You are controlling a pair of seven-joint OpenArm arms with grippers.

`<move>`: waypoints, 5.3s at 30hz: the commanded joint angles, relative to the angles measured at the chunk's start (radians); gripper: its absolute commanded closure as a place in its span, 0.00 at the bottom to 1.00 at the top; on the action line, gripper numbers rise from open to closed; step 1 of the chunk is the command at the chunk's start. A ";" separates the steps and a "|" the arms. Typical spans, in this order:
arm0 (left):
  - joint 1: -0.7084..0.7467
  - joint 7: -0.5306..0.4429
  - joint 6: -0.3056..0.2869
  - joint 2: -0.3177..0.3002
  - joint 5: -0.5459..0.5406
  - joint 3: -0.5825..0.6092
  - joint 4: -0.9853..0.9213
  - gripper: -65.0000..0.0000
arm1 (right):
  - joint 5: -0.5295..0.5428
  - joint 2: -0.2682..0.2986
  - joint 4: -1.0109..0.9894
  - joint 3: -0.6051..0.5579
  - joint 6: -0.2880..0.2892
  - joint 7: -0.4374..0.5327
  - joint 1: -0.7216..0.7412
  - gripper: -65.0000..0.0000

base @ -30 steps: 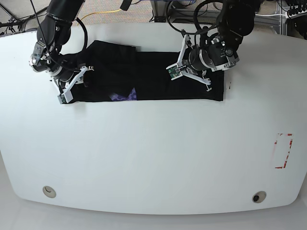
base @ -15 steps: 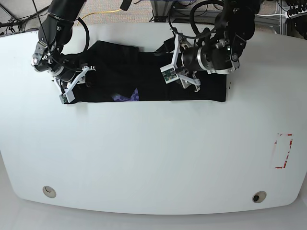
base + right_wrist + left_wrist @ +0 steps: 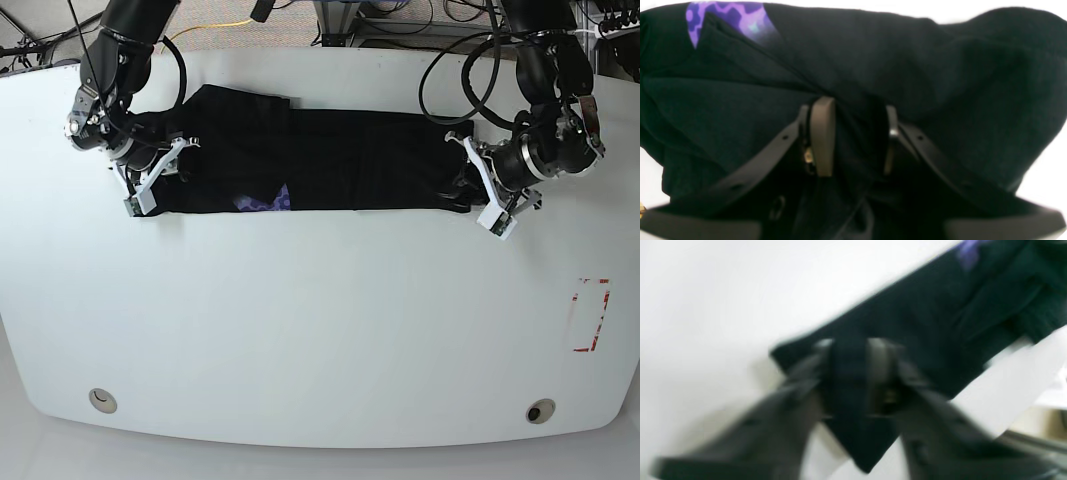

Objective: Fold the T-shirt properly
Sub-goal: 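Release and regrasp the strip's folded end with the left gripper, then fold the strip ends toward each other with both grippers, then lift the folded shirt with the left gripper and carry it to the table corner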

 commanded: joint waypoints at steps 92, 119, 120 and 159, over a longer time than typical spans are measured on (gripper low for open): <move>-0.186 -0.208 -0.001 0.308 0.265 0.346 -0.608 0.92 | 0.730 0.070 0.277 0.001 -0.096 -0.302 0.044 1.00; -0.193 -0.208 -0.001 0.322 0.257 0.360 -0.600 0.62 | 0.391 0.004 0.404 -0.198 -0.097 -0.302 0.067 0.16; -0.193 -0.208 -0.001 0.322 0.256 0.360 -0.594 0.62 | 0.391 0.004 0.420 -0.198 -0.096 -0.302 0.066 0.16; -0.134 -0.211 -0.001 0.137 0.209 0.562 -0.013 0.62 | 0.032 0.134 -0.005 -0.226 -0.001 0.054 0.245 0.68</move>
